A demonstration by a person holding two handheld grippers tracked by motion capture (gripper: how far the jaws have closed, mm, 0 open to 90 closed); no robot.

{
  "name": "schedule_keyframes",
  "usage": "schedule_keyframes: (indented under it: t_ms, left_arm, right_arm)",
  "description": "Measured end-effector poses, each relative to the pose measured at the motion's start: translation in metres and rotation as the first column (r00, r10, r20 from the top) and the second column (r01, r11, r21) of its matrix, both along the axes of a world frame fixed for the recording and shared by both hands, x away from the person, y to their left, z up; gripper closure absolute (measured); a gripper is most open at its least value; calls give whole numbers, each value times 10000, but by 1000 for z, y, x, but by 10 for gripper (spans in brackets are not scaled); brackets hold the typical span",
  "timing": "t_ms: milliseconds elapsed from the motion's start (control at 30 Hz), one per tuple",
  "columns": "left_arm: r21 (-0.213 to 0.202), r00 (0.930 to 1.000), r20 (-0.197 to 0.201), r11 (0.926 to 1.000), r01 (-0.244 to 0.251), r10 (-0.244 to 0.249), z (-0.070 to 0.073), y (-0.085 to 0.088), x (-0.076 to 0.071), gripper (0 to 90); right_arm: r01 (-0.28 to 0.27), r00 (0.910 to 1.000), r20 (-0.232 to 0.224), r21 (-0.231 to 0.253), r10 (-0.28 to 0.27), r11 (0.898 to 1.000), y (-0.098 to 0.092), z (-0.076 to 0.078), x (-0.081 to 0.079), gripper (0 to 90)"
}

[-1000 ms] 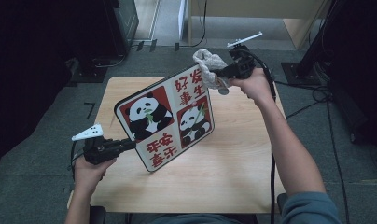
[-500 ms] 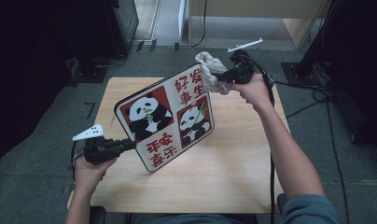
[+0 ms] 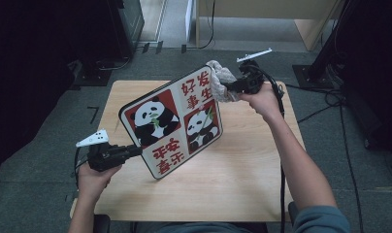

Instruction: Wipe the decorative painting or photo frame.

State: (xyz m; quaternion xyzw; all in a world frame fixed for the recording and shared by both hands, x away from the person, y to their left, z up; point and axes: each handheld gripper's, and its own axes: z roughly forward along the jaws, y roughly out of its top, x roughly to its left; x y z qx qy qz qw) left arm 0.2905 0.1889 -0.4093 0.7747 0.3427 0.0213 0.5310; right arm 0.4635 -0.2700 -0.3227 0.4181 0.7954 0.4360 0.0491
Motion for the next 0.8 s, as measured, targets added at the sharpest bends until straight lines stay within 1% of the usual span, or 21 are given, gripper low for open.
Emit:
schedule_keyframes:
  t_ms: [33, 67, 233, 500, 600, 700, 800]
  left_arm:
    - [-6, 10000, -6, 10000, 7, -7, 0, 0, 0, 782]
    - [-7, 10000, -15, 10000, -3, 3, 0, 0, 0, 782]
    - [-15, 10000, -20, 10000, -11, 11, 0, 0, 0, 781]
    - [-50, 10000, -75, 10000, 5, -5, -1, 0, 1, 778]
    - [-29, 10000, -59, 10000, -27, 27, -1, 0, 1, 778]
    - [-23, 10000, -72, 10000, -9, 9, -1, 0, 1, 778]
    - [-52, 10000, -93, 10000, 9, -9, -1, 0, 1, 777]
  right_arm:
    - [3, 10000, -81, -60, -3, 10000, 0, -1, 0, 653]
    - [-17, 10000, -51, -73, 17, 10000, 0, -3, 0, 653]
    - [43, 9999, -105, 125, -42, 9999, -2, -10, -3, 653]
    - [74, 9999, -125, 263, -71, 9996, -5, -22, -7, 652]
    - [109, 9997, -244, 286, -102, 9995, -6, -26, -8, 653]
    - [63, 9999, -101, 367, -60, 9993, -7, -30, -10, 652]
    - [75, 9999, -91, 456, -71, 9989, -8, -35, -11, 652]
